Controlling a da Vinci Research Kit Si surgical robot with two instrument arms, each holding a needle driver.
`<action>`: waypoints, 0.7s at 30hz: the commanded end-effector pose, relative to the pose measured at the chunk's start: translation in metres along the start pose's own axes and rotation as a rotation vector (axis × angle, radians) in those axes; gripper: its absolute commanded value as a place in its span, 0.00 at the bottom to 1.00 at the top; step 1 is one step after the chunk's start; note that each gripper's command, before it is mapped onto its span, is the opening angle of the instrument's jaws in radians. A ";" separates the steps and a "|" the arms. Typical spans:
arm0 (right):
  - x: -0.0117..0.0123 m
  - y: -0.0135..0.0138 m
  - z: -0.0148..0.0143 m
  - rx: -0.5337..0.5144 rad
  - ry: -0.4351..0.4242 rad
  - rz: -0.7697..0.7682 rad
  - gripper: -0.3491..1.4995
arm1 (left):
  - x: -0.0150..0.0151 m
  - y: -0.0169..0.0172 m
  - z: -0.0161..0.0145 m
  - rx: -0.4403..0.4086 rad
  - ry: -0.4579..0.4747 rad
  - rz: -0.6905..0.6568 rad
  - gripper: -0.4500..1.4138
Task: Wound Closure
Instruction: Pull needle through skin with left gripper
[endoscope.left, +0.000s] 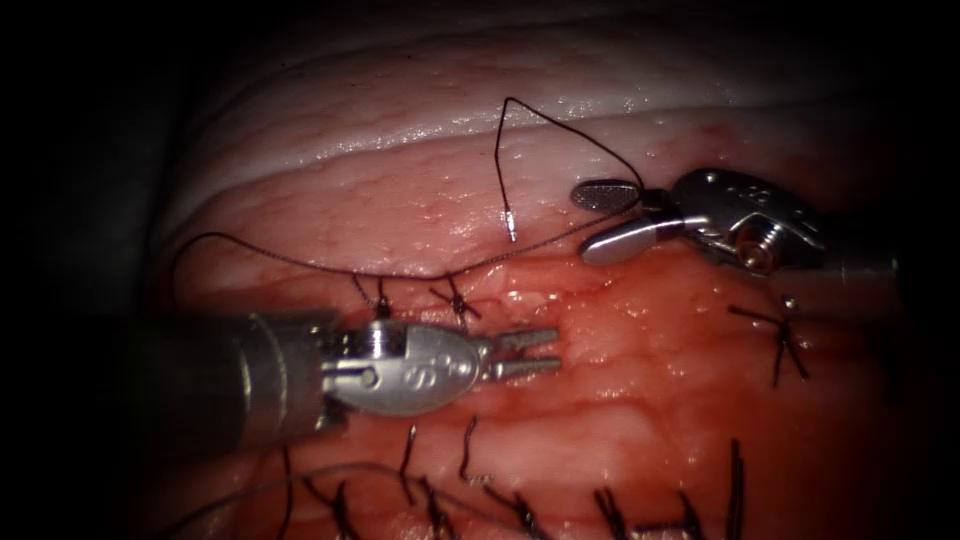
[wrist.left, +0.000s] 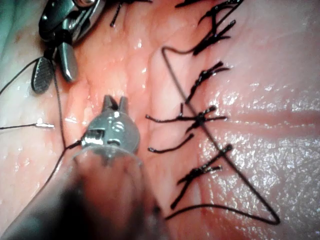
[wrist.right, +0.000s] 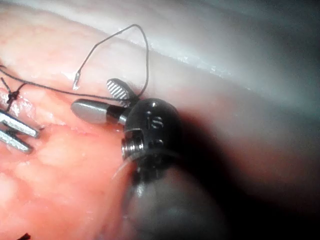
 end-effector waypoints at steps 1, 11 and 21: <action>-0.0007 -0.0003 0.0008 0.000 -0.002 0.006 0.54 | 0.0001 -0.0002 0.0006 -0.019 0.016 -0.033 0.00; -0.0016 -0.0021 -0.0021 0.090 -0.082 -0.009 0.18 | 0.0045 -0.0011 -0.0005 -0.205 0.120 -0.393 0.00; -0.0025 -0.0047 -0.0056 0.104 -0.106 0.122 0.84 | 0.0090 -0.0017 -0.0028 -0.433 0.203 -0.538 0.00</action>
